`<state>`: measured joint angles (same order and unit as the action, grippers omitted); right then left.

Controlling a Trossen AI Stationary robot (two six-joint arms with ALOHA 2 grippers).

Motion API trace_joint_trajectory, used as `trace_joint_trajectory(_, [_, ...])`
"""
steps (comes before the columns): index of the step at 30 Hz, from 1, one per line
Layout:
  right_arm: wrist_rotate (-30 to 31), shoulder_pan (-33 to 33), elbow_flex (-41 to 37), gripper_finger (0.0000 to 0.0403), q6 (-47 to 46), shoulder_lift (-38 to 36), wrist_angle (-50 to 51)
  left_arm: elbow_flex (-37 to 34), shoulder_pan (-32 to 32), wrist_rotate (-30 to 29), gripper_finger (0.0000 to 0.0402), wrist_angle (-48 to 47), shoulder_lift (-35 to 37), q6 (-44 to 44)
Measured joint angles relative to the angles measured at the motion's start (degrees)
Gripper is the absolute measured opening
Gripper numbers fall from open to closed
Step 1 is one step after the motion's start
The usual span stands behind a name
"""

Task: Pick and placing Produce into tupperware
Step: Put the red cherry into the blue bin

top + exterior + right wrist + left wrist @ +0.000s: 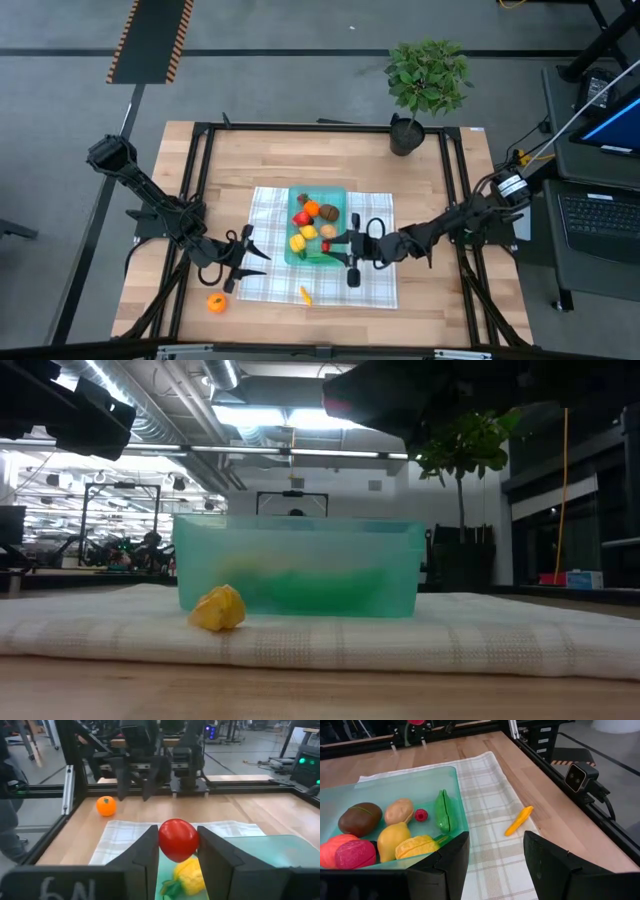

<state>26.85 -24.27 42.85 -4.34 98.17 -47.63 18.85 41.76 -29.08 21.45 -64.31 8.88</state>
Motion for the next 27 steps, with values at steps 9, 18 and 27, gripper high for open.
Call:
trace_joint_trajectory(9, [-6.08, 5.87, 0.07, 0.0114, -6.50, 0.00, 4.09, 0.00, 0.00, 0.00, 0.0179, 0.00, 0.00, 0.00])
trace_joint_trajectory(18, [-15.04, 10.61, 0.16, 0.0114, -10.60, -0.64, 11.39, 0.00, 0.00, 0.00, 0.0179, 0.00, 0.00, 0.00])
trace_joint_trajectory(27, [-16.24, 11.04, 12.63, 0.0114, -11.47, -0.68, 43.58, 0.00, 0.00, -0.02, 0.0179, -0.05, 0.00, -0.01])
